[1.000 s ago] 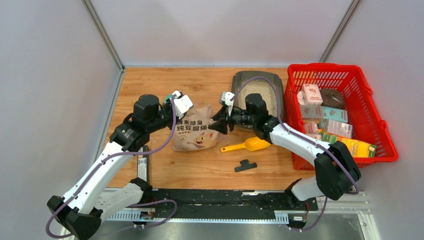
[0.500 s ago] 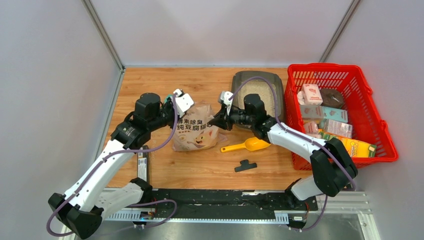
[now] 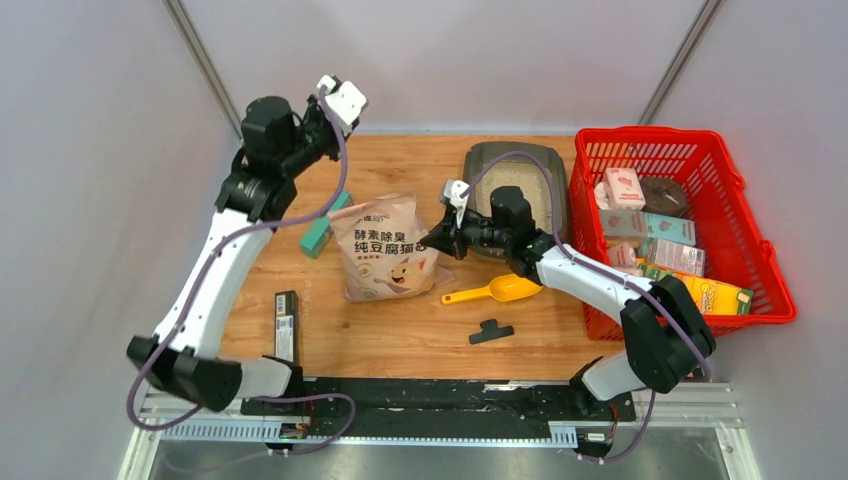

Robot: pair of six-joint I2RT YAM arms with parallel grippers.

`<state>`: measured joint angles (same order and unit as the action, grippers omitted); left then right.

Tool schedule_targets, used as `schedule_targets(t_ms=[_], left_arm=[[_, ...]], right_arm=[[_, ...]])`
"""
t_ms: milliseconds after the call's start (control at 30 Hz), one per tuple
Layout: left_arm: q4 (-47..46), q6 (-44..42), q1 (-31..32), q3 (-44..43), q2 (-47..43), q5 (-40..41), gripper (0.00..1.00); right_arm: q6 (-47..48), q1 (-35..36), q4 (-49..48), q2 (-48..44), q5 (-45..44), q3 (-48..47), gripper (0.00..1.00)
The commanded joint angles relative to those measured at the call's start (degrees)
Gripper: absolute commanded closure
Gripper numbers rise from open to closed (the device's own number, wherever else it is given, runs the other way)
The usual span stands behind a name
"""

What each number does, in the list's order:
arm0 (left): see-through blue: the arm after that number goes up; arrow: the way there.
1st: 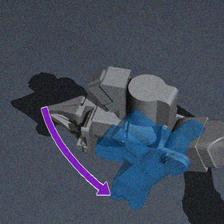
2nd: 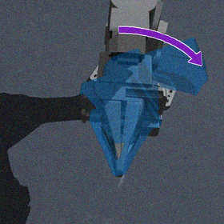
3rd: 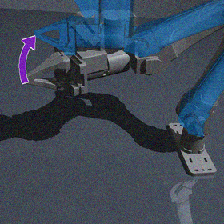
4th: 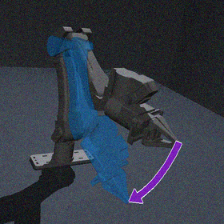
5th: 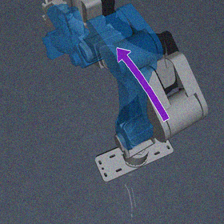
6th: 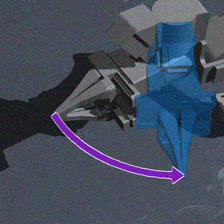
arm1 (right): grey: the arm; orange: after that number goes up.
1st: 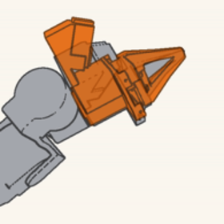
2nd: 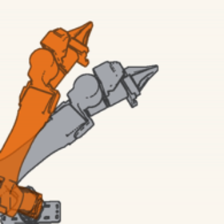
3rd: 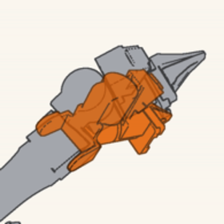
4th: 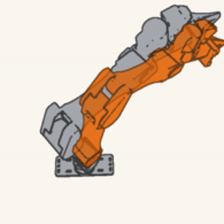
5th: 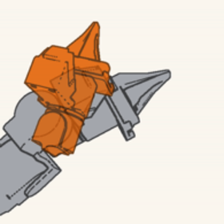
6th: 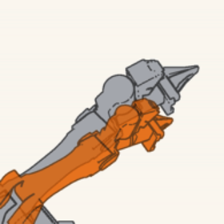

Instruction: Fill the litter box with clean litter

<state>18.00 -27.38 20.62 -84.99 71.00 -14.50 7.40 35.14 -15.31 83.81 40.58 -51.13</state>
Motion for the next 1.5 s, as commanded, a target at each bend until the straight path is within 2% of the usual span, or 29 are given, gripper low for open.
schedule_targets(t_ms=[0,33,100,133,167,233,333,433,667,967,1267,1467], left_arm=[[4.7,-2.8,-5.3,-6.5,12.1,-5.0,0.71],[8.9,-2.6,-6.2,-8.2,14.2,-6.2,0.72],[14.7,-4.1,-9.2,-14.9,21.3,-13.9,0.75],[23.0,-5.5,-9.9,-17.7,23.9,-17.0,0.76],[27.0,-6.9,-10.7,-22.9,26.4,-21.4,0.78],[37.0,-11.6,-10.8,-26.3,32.2,-24.3,0.82],[40.8,-13.9,-10.6,-25.7,35.3,-29.1,0.84],[41.5,-16.8,-8.7,-21.5,35.3,-31.3,0.85],[36.4,-16.0,-2.7,-11.7,33.5,-35.9,0.87],[26.8,-8.7,0.9,-5.4,31.7,-39.8,0.89],[13.6,4.4,1.2,-3.0,31.2,-42.8,0.89],[11.8,5.8,2.8,-3.0,31.0,-43.7,0.89]], right_arm=[[1.4,-0.7,-3.3,-1.5,0.7,0.0,1.00],[1.5,-0.7,-3.6,-1.5,0.8,0.0,1.00],[1.7,-0.7,-3.8,-1.6,1.0,0.0,1.00],[1.8,-0.7,-3.8,-1.7,1.0,0.0,1.00],[1.9,-0.7,-3.8,-1.7,1.0,0.0,1.00],[1.9,-0.8,-3.8,-1.9,0.9,0.1,1.00],[1.7,-0.6,-4.4,-2.1,1.1,0.2,1.00],[1.7,-0.7,-4.3,-1.8,1.3,0.2,1.00],[2.0,-0.7,-3.0,-1.6,1.5,-0.3,1.00],[2.7,-1.0,-1.0,-0.9,2.1,-1.0,1.00],[2.9,-1.2,0.5,0.0,2.8,-2.4,1.00],[2.9,-1.6,1.1,0.5,2.7,-3.0,1.00]])
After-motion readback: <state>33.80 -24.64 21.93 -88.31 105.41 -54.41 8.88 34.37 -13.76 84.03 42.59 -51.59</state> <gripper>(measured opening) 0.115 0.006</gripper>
